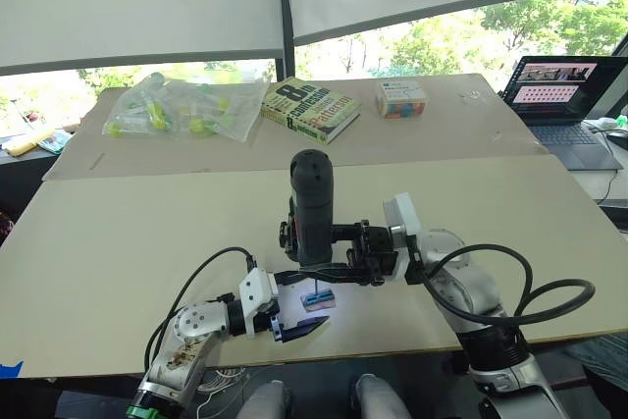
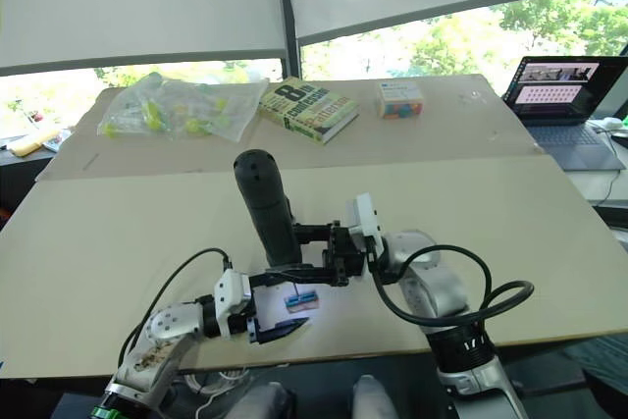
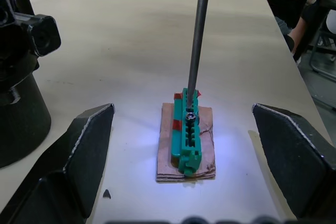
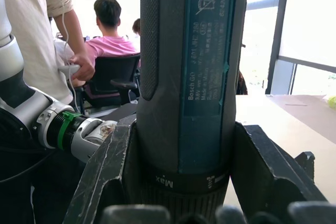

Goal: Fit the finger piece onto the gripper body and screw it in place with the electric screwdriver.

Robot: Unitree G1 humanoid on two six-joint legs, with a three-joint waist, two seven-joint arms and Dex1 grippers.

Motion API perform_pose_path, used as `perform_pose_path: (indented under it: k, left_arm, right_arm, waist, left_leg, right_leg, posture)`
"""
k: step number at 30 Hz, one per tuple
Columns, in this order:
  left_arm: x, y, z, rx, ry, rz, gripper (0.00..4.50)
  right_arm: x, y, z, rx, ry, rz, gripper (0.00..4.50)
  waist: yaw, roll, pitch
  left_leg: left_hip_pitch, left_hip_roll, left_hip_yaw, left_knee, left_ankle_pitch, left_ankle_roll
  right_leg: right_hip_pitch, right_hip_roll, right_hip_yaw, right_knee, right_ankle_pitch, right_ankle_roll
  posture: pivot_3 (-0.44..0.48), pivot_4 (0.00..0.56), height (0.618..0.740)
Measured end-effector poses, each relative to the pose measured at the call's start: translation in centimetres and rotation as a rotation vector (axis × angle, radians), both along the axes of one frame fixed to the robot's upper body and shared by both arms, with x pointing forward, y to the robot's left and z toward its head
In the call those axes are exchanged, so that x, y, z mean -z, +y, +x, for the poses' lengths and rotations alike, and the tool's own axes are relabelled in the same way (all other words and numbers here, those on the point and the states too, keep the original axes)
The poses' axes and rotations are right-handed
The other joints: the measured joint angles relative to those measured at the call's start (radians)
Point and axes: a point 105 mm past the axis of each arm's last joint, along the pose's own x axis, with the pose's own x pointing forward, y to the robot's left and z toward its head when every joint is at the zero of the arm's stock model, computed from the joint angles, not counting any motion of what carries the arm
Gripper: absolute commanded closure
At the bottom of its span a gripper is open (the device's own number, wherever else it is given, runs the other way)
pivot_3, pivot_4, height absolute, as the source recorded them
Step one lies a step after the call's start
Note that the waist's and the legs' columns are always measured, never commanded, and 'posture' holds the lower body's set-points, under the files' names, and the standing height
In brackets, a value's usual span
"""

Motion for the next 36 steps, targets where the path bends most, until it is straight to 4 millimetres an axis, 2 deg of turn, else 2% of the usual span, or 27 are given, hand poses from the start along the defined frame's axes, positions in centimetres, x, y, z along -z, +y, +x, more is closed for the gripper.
perform_pose_path:
  k: [36]
  left_arm:
    - [0.08, 0.03, 0.01, -0.003, -0.008, -0.006, 0.07]
  right_arm:
    - [0.73, 0.11, 0.59, 0.011, 0.014, -0.011, 2.55]
  waist:
    - [0.0, 0.0, 0.0]
  left_leg:
    - [0.001, 0.0, 0.0, 0.0, 0.0, 0.0]
  right_leg:
    - [0.001, 0.0, 0.0, 0.0, -0.002, 0.004]
  posture:
    - [0.0, 0.15, 0.74]
